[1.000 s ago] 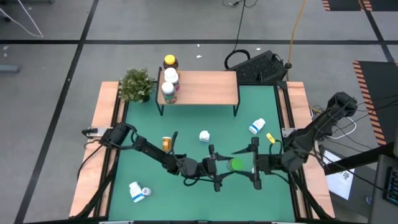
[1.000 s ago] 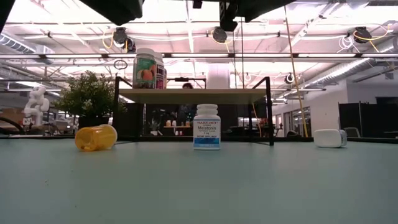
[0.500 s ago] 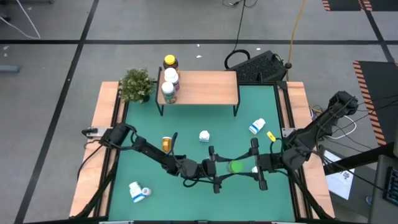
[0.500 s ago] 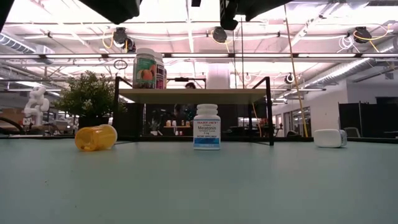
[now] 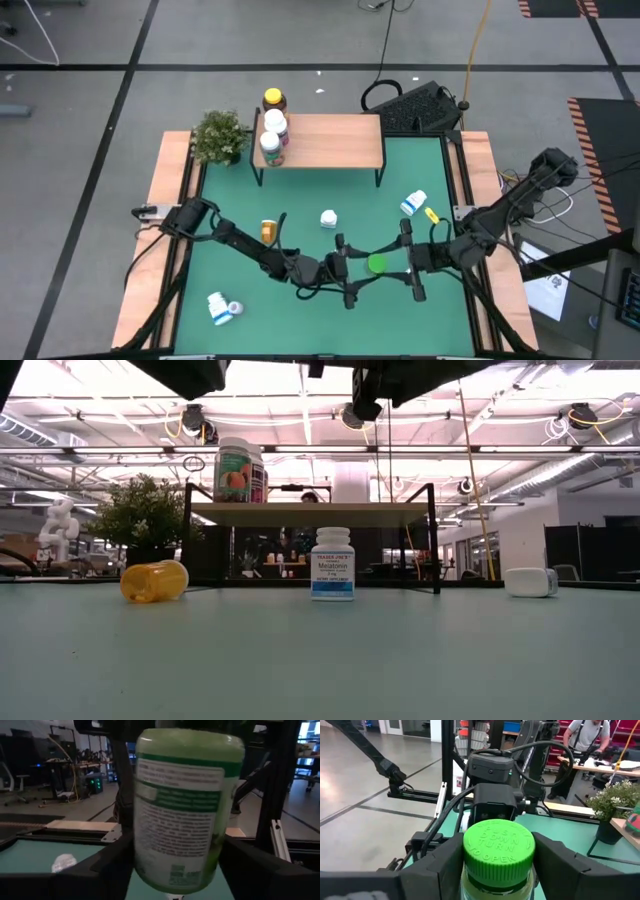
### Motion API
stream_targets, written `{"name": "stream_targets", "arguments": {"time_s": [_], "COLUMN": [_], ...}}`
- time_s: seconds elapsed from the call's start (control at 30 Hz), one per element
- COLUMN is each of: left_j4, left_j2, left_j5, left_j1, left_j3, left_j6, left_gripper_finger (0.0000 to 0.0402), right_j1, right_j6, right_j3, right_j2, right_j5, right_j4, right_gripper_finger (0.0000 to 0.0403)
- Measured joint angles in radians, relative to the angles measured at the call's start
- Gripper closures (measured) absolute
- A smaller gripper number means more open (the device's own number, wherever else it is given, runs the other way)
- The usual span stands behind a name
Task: Pick and place medicine bottles onto shelf by color
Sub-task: Put the green pill bottle on the shelf
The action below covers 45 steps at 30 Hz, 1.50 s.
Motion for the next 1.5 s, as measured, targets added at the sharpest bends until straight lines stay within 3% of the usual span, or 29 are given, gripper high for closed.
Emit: {"name": "stream_targets", "arguments": {"time_s": [0.17, 0.33, 0.5, 0.67, 0.8, 1.0, 1.17, 1.33, 1.5], "left_j4": [-0.206, -0.619, -0.994, -1.319, -1.58, -1.848, -2.089, -2.328, -2.378], "left_j2": [-0.068, -0.206, -0.351, -0.468, -0.607, -0.748, -0.784, -0.781, -0.781], "left_j5": [-0.035, -0.144, -0.331, -0.585, -0.717, -0.8, -0.829, -0.806, -0.766], "left_j1": [-0.013, -0.027, -0.056, -0.131, -0.164, -0.149, -0.094, -0.025, 0.039], "left_j3": [0.0, 0.001, 0.001, 0.0, 0.0, 0.001, 0.0, 0.0, -0.033], "left_j6": [-0.03, -0.178, -0.442, -0.546, -0.64, -0.705, -0.831, -1.087, -1.175], "left_gripper_finger": [0.006, 0.0029, 0.0047, 0.0092, 0.0122, 0.0156, 0.0174, 0.0181, 0.0183], "right_j1": [-0.064, -0.134, -0.278, -0.532, -0.781, -1.019, -1.121, -1.222, -1.318], "right_j6": [0.021, -0.033, -0.136, -0.165, -0.117, -0.074, -0.116, -0.131, -0.068], "right_j3": [0.0, 0.012, 0.064, 0.142, 0.246, 0.409, 0.544, 0.63, 0.673], "right_j2": [0.0, -0.012, -0.014, 0.004, 0.081, 0.309, 0.512, 0.664, 0.79], "right_j5": [-0.098, -0.097, -0.125, -0.302, -0.529, -0.752, -0.801, -0.827, -0.921], "right_j4": [0.004, 0.006, 0.001, 0.002, 0.009, 0.009, 0.011, 0.11, 0.205], "right_gripper_finger": [0.02, 0.02, 0.02, 0.02, 0.02, 0.02, 0.02, 0.02, 0.02]}}
